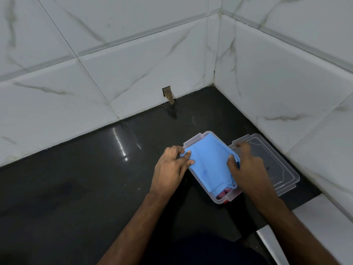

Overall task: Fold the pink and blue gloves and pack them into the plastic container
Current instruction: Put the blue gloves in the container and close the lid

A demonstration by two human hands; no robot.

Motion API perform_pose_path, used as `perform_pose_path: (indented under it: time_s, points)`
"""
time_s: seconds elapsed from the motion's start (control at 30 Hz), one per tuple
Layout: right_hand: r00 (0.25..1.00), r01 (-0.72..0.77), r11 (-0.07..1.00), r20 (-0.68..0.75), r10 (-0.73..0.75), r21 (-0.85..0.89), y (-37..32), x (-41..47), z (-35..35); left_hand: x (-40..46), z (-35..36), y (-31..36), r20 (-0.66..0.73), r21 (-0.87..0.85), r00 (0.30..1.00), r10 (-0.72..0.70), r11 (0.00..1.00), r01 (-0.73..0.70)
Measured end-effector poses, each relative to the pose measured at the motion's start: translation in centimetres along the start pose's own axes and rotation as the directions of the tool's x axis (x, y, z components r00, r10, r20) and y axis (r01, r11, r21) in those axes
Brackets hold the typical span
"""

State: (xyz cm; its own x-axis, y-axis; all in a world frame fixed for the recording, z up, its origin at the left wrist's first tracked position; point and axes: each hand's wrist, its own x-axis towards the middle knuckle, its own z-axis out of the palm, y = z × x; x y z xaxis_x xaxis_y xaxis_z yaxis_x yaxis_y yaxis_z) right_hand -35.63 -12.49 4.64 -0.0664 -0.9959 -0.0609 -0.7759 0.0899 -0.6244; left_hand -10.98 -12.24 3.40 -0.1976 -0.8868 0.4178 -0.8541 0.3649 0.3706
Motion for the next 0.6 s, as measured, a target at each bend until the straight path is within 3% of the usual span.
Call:
perform_pose_path:
  time_s: [0.13, 0.3, 0.6]
  points:
    - [0.997, 0.079, 0.997, 0.0, -0.079, -0.015, 0.8, 0.0, 0.3, 1.0, 0.3, 0.4, 0.009, -0.04, 1.0, -0.024, 0.999, 0.024]
    - [0.984, 0.14, 0.99, -0.105, -0.141, -0.02, 1.2, -0.9, 1.3, 1.6, 0.3, 0.6, 0.04, -0.093, 0.998, -0.047, 0.994, 0.05]
    - [0.957, 0.181, 0.983, -0.235, -0.171, 0.024, 1.7, -1.1, 2.1, 2.1, -0.8, -0.2, 0.106, 0.088, 0.977, 0.187, 0.977, -0.196]
